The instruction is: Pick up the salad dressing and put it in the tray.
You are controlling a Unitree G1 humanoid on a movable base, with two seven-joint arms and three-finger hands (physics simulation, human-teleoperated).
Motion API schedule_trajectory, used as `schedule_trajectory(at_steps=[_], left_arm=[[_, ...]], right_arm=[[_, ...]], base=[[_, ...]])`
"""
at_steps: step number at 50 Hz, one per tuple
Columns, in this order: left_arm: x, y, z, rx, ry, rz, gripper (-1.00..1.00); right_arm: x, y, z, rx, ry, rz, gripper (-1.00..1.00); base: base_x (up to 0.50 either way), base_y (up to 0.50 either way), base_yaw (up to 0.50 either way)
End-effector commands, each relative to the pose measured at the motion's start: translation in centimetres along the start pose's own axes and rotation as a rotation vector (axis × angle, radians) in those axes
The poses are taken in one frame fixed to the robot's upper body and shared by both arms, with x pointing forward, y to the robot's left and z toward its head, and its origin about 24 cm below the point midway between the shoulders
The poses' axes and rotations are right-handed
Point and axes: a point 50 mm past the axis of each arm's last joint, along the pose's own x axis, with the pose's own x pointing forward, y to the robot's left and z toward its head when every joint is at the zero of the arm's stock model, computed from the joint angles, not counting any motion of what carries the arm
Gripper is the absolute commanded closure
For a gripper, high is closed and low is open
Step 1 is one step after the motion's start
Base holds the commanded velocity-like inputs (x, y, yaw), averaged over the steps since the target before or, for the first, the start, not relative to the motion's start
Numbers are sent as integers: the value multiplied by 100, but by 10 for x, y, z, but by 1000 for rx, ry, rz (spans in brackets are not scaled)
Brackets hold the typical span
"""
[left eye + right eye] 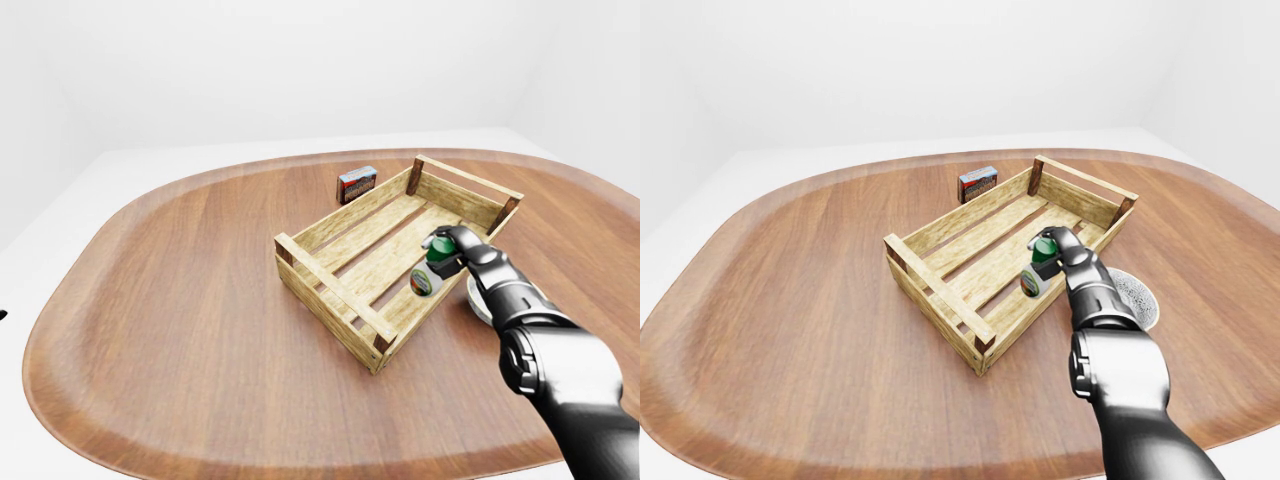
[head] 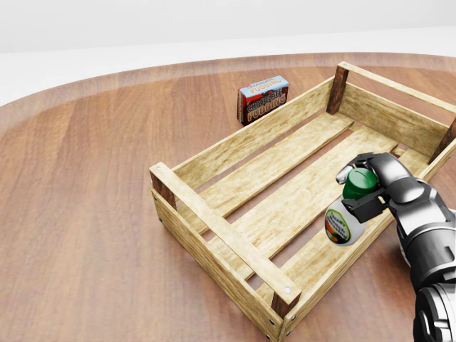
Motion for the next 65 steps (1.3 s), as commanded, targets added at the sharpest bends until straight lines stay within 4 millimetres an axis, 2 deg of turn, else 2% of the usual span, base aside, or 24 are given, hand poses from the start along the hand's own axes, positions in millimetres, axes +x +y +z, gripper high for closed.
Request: schedule_trajectory(at_steps=[1,9,35,36,37,59,63,65], left_arm=[[0,0,1,-1,-6,0,-100],[0,0,2,-1,-10,2,-100],[-1,-1,1,-3,-3,-2,-100],[-1,-1,1,-2,-3,-2,-100],[-1,-1,1,-3,-5,-1,-100],[-1,-1,-1,-1,3,-3,-100],[-1,-1,1,-2,-3,-3,-100],[-1,-2,1,-3,-3,-4,-100]], right_arm=[[0,-5,4,92,-27,-42,100],[0,-1,12,84,-43,-31,100],[0,1,3,81,-20,-32,100],[0,0,4,66,-21,-52,81],[0,0,5,77,-25,-43,-100],[1,10,-5,78,0,-6,-100],[1,5,4,64,-22,-4,-100],[-1,-6,21,53,-64,-19,-100]], base=[[0,0,0],[0,0,0],[0,0,0],[0,0,0],[0,0,0],[0,0,0],[0,0,0],[0,0,0]])
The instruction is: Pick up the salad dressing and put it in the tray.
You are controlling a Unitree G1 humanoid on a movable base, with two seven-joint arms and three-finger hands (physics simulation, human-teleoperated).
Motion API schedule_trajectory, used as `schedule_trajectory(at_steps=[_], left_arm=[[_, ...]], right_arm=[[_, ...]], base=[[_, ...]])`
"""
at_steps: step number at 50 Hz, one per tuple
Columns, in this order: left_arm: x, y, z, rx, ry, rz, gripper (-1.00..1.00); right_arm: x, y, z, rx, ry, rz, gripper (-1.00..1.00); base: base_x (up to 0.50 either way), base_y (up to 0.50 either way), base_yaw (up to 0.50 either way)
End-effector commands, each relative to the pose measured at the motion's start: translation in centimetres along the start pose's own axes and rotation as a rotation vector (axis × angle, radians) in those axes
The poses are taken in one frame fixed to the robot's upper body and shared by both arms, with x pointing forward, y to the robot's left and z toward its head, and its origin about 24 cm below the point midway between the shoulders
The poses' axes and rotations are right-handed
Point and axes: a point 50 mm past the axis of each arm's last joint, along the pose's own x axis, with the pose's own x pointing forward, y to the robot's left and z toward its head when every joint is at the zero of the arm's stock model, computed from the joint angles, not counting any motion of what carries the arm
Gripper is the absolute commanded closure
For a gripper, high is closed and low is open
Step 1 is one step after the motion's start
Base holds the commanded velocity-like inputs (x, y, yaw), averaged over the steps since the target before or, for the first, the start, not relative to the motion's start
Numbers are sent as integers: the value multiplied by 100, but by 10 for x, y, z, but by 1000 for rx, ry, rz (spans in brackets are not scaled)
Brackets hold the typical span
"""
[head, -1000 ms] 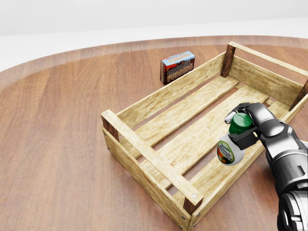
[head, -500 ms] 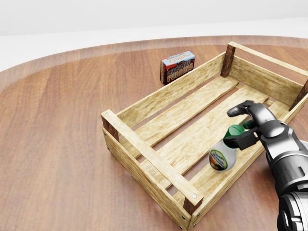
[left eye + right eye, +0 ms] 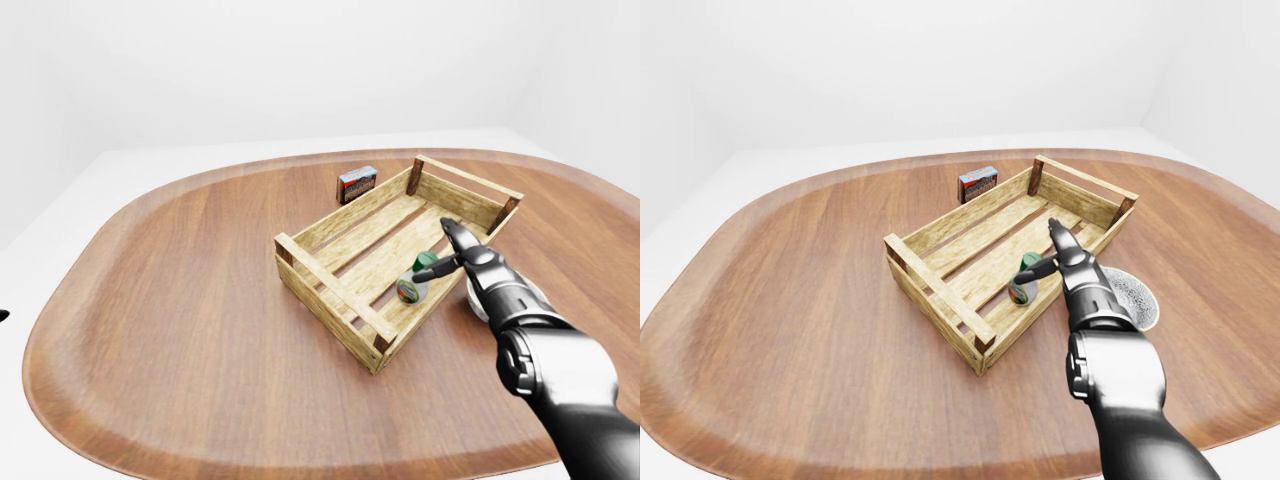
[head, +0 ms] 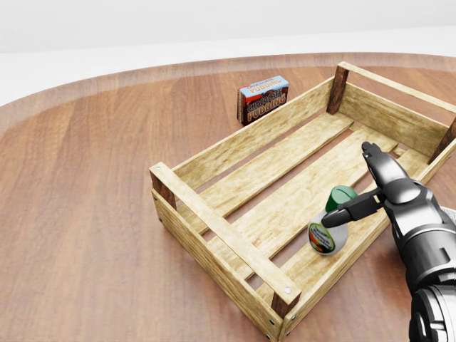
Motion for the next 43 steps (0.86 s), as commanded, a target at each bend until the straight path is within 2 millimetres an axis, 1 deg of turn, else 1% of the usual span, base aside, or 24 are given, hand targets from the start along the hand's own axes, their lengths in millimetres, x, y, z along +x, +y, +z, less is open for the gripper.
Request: schedule_trajectory(at_steps=[1,3,4,7,9,10,11,14,15,16,17,18,19,21,24,26,27,29,33,37,43], left_arm=[[0,-1,1,-1,-4,-2,-100],[0,-1,1,-2,-6,-3,-100],[0,-1,1,-2,-7,-3,-100],[0,-1,2,-3,-7,-2,-100],[1,0,2,-4,-11,1,-100],[1,0,3,-4,-11,1,-100],[0,0,2,-4,-8,0,-100],[0,-1,2,-5,-9,-2,-100],[0,-1,2,-5,-11,-3,-100],[1,-1,3,-6,-13,-2,-100],[1,-1,3,-6,-16,-2,-100],[1,-1,4,-6,-17,-2,-100],[1,-1,4,-7,-18,-1,-100],[1,-1,3,-7,-16,-2,-100],[1,-2,3,-8,-13,-4,-100],[1,-2,2,-8,-12,-4,-100],[1,-1,3,-9,-13,-3,-100],[1,-1,2,-9,-11,-2,-100],[1,-2,2,-9,-13,-5,-100],[1,-4,5,-10,-25,-7,-100],[1,-4,6,-8,-27,-8,-100]], right_arm=[[-3,-16,28,-24,-67,-16,-100],[-4,-23,39,-33,-92,-27,-100],[-7,-32,54,-40,-128,-38,-100],[-11,-40,67,-51,-158,-46,-100],[-16,-51,83,-92,-192,-56,-100],[-16,-51,84,-93,-192,-57,-100],[-22,-62,100,-104,-231,-67,-100],[-36,-83,128,-145,-292,-96,-100],[-46,-94,145,-149,-334,-108,-100],[-53,-101,156,-154,-361,-120,-100],[-64,-112,172,-168,-400,-137,-100],[-71,-119,180,-176,-421,-153,-100],[-91,-133,202,-192,-479,-175,-100],[-110,-146,221,-221,-522,-203,-100],[-134,-161,241,-246,-570,-240,-100],[-145,-167,248,-252,-591,-256,-100],[-155,-172,254,-251,-618,-260,-100],[-160,-175,257,-256,-627,-273,-100],[-164,-176,260,-246,-651,-271,-100],[-166,-173,263,-255,-673,-258,-100],[-161,-167,263,-251,-680,-242,-100]], base=[[0,0,0],[0,0,0],[0,0,0],[0,0,0],[0,0,0],[0,0,0],[0,0,0],[0,0,0],[0,0,0],[0,0,0],[0,0,0],[0,0,0],[0,0,0],[0,0,0],[0,0,0],[0,0,0],[0,0,0],[0,0,0],[0,0,0],[0,0,0],[0,0,0]])
